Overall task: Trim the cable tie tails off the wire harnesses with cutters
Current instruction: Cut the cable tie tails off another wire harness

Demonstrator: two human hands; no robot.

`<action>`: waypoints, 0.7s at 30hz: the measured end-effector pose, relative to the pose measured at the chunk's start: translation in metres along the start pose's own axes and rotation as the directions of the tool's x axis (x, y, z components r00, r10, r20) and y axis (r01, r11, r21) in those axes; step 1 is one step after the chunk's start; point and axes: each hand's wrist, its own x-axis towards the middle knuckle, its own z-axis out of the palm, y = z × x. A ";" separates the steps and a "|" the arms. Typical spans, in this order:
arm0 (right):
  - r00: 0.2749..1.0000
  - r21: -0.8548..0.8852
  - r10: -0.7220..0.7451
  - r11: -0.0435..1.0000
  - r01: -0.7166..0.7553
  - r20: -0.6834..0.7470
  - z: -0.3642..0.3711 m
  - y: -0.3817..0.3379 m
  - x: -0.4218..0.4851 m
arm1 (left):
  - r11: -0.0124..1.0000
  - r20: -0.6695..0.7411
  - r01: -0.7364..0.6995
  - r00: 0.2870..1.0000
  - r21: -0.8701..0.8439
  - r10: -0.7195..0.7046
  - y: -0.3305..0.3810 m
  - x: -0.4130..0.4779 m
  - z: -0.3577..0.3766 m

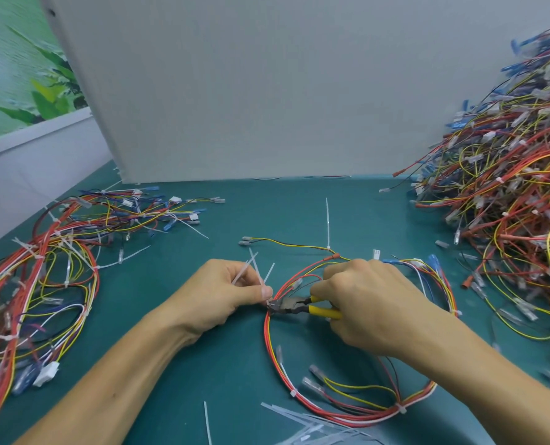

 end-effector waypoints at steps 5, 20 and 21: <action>1.000 0.000 -0.003 1.000 0.003 -0.012 0.001 0.000 0.000 | 1.000 0.002 -0.020 1.000 0.010 0.020 0.002 -0.001 0.002; 0.993 0.143 0.015 0.989 -0.032 0.115 -0.010 0.021 -0.004 | 0.845 -0.086 0.053 0.989 -0.533 -0.116 0.004 0.006 -0.004; 0.992 0.152 0.018 0.988 -0.037 0.122 -0.009 0.021 -0.004 | 0.854 -0.123 0.061 0.982 -0.517 -0.145 0.004 0.009 -0.002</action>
